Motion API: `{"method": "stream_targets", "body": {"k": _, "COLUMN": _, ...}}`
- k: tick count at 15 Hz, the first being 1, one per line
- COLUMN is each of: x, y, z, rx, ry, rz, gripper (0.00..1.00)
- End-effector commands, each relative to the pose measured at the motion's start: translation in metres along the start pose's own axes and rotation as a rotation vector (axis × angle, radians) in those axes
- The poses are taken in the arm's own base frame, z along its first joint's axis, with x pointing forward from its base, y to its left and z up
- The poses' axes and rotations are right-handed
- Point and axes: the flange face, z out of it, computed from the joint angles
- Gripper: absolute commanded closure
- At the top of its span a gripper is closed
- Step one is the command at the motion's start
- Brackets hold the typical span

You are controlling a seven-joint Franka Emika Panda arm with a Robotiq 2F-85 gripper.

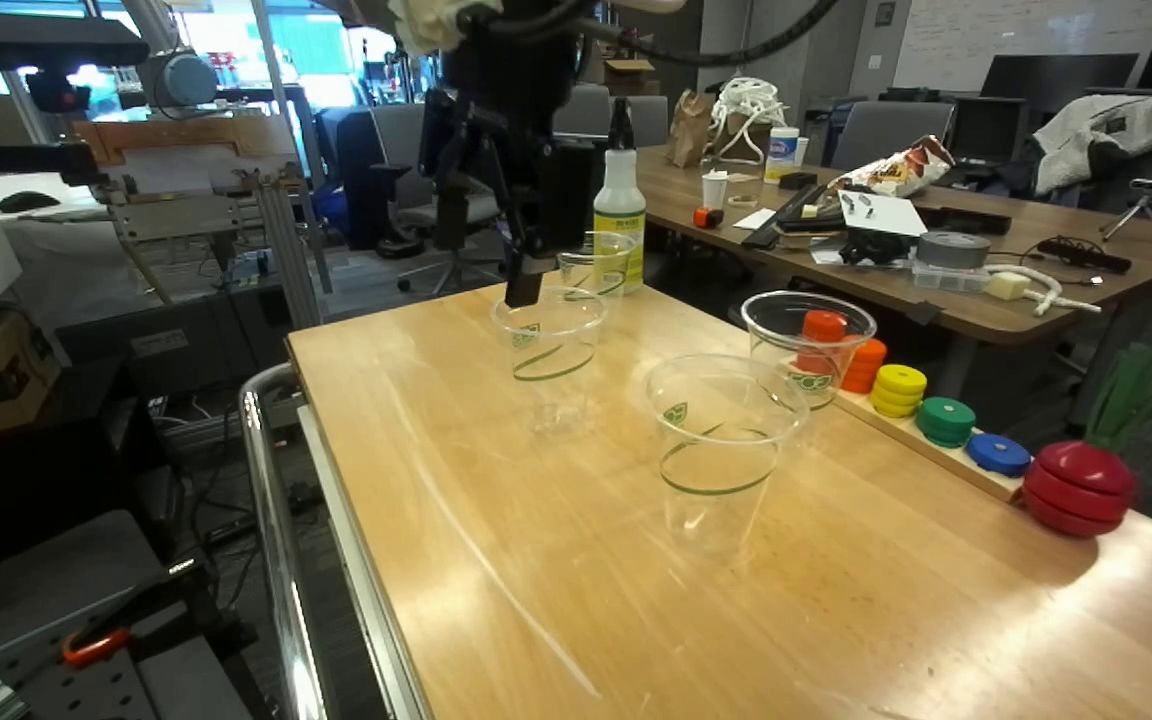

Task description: Stack the clear cups together

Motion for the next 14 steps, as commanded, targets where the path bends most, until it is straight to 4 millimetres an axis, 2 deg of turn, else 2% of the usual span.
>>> {"method": "stream_targets", "body": {"k": 1, "x": 0.030, "y": 0.007, "z": 0.010, "rx": -0.014, "ry": 0.007, "rz": 0.083, "gripper": 0.00}}
{"method": "stream_targets", "body": {"k": 7, "x": 0.057, "y": 0.024, "z": 0.029, "rx": -0.036, "ry": 0.007, "rz": 0.212, "gripper": 0.00}}
{"method": "stream_targets", "body": {"k": 11, "x": 0.066, "y": 0.035, "z": 0.039, "rx": -0.034, "ry": -0.003, "rz": 0.278, "gripper": 0.00}}
{"method": "stream_targets", "body": {"k": 12, "x": 0.067, "y": 0.037, "z": 0.042, "rx": -0.026, "ry": -0.011, "rz": 0.285, "gripper": 0.25}}
{"method": "stream_targets", "body": {"k": 13, "x": 0.067, "y": 0.038, "z": 0.043, "rx": -0.022, "ry": -0.018, "rz": 0.287, "gripper": 0.27}}
{"method": "stream_targets", "body": {"k": 14, "x": 0.067, "y": 0.038, "z": 0.043, "rx": -0.013, "ry": -0.022, "rz": 0.285, "gripper": 0.34}}
